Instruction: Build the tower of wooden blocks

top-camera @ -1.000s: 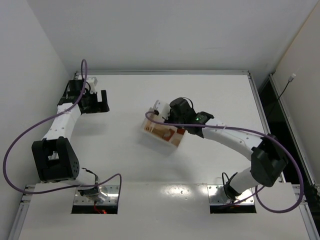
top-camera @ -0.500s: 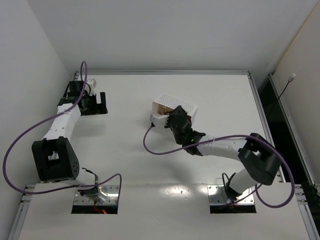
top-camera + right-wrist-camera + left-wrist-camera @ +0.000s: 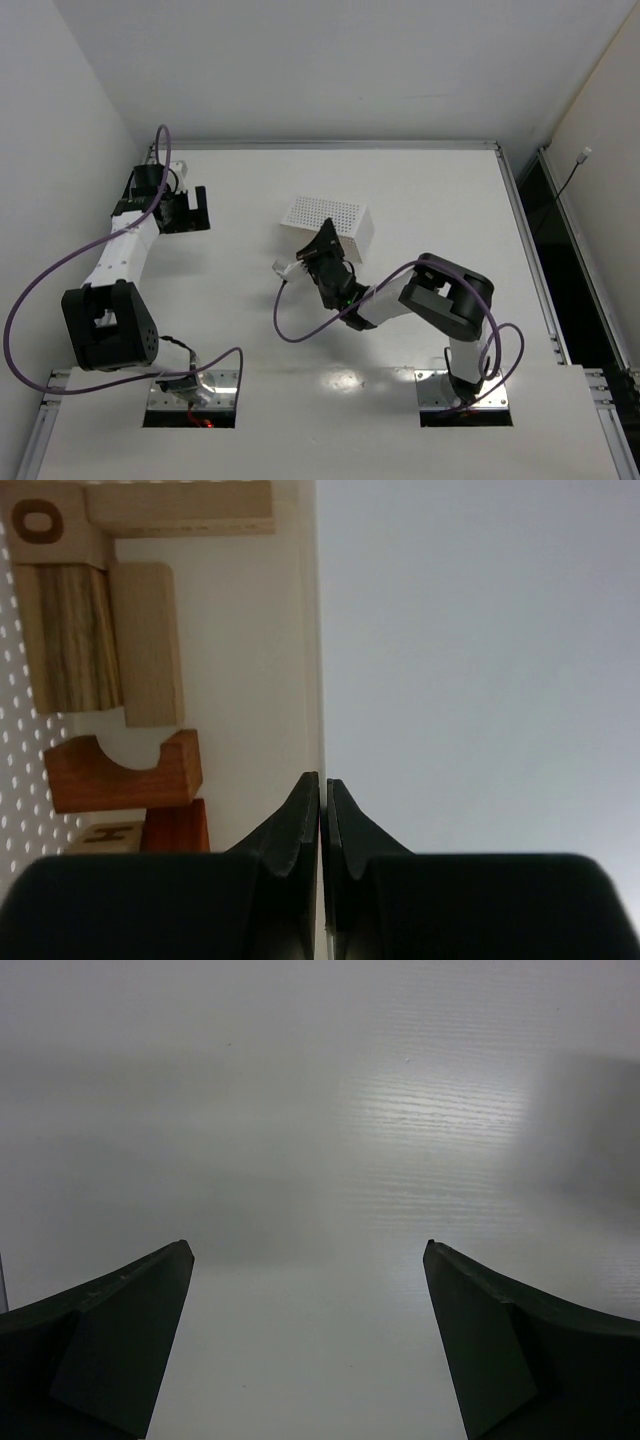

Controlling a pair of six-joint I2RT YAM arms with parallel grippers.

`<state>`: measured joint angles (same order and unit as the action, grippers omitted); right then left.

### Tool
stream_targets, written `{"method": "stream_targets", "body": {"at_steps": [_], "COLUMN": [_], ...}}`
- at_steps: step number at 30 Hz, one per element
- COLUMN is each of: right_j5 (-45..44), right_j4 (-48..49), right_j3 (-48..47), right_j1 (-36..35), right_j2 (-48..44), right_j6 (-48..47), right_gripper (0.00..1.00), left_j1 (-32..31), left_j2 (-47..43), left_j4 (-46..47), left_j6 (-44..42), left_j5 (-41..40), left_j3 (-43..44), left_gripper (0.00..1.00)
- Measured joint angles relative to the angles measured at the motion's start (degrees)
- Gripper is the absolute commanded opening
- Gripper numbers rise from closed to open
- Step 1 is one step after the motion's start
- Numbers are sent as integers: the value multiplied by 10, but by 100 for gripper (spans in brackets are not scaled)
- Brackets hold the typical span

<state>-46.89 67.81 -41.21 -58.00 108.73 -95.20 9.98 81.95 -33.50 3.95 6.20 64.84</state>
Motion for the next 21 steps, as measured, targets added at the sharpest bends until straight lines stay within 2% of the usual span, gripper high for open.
{"method": "stream_targets", "body": {"at_steps": [9,15,18,21], "right_j5": [-5,5,11,11], "right_j4": [8,10,41,63], "right_j3": [-3,-16,3,37], "right_j1": [-30,-52,-57,-58], "right_j2": [12,-33,-53,-35], "right_j6": [-80,-110,-112,-109], "right_gripper": [0,0,0,0], "left_j1": [1,2,2,2], "left_j2": [2,2,2,4], "left_j4": [0,-1,-1,-1], "left_j6": [0,0,0,0], "left_j5": [0,7,9,9], "left_j3": [0,0,0,0], "left_gripper": [100,100,100,100]}}
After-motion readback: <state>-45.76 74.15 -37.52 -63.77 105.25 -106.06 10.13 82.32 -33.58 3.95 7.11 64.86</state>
